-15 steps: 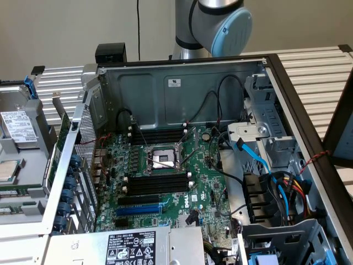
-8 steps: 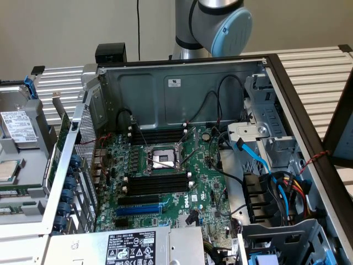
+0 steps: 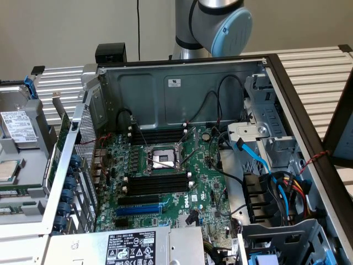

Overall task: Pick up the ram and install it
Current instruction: 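Reach for the ram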

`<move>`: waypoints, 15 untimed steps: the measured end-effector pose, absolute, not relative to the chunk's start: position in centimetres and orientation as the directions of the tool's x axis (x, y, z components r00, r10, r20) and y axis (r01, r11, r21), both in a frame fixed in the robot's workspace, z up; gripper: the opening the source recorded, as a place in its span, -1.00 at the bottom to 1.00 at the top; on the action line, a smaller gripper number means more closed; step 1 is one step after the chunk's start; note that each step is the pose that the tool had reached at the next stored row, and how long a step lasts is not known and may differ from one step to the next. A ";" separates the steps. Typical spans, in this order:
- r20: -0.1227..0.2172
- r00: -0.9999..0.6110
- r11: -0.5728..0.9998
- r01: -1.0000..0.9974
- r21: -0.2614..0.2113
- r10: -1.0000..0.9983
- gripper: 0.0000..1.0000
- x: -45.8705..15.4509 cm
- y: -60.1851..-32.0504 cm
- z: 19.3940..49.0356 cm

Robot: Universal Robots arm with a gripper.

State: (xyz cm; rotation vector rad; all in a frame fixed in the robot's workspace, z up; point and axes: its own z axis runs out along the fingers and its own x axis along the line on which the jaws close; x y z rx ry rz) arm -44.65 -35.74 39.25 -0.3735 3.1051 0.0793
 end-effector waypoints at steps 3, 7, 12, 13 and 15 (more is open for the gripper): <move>-0.019 -0.957 0.956 -0.289 0.049 -0.289 -0.80 -44.7 -35.7 39.2; -0.019 -0.934 0.932 -0.358 0.049 -0.358 -0.80 -44.6 -35.7 39.2; -0.019 -0.897 0.895 -0.443 0.049 -0.442 -0.80 -44.6 -35.7 39.2; -0.019 -0.889 0.887 -0.459 0.049 -0.458 -0.80 -44.6 -35.7 39.2; -0.019 -0.872 0.870 -0.490 0.049 -0.489 -0.80 -44.7 -35.7 39.2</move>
